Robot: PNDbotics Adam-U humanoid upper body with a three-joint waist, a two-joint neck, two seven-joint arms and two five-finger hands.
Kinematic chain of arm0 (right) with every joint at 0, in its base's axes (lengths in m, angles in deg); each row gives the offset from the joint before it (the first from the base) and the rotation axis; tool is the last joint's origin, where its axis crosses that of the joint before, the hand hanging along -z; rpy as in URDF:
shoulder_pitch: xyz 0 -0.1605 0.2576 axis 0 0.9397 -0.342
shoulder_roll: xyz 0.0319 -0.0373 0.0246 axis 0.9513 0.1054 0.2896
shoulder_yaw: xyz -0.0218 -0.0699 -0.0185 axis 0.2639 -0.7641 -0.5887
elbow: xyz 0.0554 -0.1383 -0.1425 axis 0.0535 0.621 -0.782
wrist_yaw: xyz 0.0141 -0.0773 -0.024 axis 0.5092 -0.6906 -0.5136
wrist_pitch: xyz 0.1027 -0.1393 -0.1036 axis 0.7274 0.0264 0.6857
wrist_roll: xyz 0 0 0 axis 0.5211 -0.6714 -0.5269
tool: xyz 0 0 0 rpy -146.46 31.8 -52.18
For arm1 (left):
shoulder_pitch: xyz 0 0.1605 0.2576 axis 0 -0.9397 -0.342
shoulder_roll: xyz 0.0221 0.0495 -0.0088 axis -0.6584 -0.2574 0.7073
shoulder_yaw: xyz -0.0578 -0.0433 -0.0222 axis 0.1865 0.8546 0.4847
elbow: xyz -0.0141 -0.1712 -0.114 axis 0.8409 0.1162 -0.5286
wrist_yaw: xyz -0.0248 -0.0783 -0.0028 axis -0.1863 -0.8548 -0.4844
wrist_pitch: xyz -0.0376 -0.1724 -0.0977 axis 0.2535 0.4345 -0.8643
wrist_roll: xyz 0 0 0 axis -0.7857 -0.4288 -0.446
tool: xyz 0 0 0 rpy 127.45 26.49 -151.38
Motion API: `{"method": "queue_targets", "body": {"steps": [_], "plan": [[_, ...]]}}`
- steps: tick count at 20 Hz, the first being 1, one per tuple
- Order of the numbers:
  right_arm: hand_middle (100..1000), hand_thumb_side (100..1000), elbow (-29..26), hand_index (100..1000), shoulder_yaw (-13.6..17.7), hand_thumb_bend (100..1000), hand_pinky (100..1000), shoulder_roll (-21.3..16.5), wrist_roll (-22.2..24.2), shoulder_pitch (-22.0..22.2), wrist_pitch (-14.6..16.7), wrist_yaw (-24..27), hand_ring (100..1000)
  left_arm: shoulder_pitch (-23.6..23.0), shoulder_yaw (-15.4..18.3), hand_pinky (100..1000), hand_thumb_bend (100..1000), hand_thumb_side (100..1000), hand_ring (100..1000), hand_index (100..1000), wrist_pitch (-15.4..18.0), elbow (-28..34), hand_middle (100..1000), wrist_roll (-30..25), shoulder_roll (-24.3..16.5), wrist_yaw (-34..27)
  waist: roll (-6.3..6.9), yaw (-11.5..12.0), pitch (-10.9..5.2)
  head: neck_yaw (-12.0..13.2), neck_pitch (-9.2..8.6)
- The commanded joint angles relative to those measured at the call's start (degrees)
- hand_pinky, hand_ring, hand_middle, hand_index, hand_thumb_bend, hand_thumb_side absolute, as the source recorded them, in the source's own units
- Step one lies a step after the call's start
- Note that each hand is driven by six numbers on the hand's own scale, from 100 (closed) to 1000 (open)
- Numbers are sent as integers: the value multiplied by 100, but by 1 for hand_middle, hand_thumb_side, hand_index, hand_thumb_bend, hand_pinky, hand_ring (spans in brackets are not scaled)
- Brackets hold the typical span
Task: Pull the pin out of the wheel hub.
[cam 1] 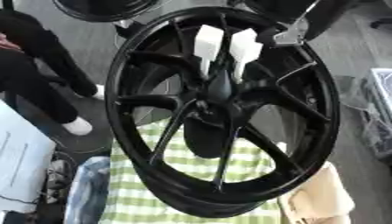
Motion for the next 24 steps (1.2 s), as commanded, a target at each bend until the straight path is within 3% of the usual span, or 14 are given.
{"method": "queue_targets", "body": {"steps": [1,8,24], "plan": [[778,308,81,887,83,286,918,-61,178,-118,156,65,865,46,3,730,169,803,658,704,8,60,604,-12,-103,3,18,23,-74,-30,33],[768,278,224,882,64,302,914,-16,340,-86,259,41,859,64,2,731,168,804,658,702,9,59,604,-22,-104,4,0,47,-58,-176,33],[744,245,620,871,22,298,900,130,23,35,159,-398,843,112,-2,733,165,810,657,700,6,75,603,-44,-90,5,-67,194,43,-274,33]]}}
